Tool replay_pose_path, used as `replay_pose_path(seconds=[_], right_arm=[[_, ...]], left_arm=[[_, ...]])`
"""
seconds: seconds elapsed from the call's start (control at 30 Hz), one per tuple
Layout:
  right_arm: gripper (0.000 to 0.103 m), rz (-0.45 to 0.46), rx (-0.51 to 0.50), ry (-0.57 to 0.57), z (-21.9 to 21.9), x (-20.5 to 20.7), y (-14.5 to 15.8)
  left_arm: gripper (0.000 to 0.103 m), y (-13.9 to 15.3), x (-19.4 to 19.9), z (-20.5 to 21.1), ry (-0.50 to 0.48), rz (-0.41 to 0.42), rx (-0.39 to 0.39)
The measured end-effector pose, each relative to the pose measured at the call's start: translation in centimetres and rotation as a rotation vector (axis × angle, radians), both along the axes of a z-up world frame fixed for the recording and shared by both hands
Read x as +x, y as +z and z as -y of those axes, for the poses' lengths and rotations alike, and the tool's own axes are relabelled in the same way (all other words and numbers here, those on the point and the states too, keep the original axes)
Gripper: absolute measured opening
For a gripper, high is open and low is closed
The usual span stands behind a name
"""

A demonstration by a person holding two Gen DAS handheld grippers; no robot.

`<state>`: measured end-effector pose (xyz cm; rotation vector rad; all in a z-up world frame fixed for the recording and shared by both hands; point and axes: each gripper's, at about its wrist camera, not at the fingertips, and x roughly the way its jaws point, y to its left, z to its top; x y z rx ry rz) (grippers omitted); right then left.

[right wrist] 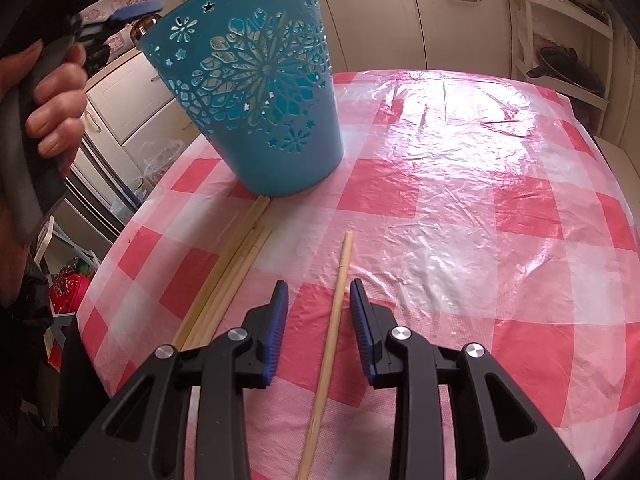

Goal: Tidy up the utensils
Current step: 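Lift the stick with the right gripper and drop it into the basket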

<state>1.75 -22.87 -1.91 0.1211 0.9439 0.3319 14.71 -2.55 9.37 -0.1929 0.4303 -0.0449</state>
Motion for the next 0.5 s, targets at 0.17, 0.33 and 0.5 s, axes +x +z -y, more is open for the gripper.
replay_pose_path(seconds=[0.17,0.33,0.5], right_arm=[[0.022,0.035,-0.215,0.015,-2.5,-0.4,0.1],[0.02,0.043,-0.315,0.013,-3.7,-0.9,0.2],[0.006,0.001,-0.205,-0.01,-2.6,-1.5,0.4]], left_arm=[[0.059,-2.2,-3.2,-4.0,0.032,-0.044,-0.047],[0.064,-6.2,-4.5,-7.1,0.055,-0.133,-0.083],[0.064,-10.9,-4.8,-8.6,0.069,-0.236,-0.13]])
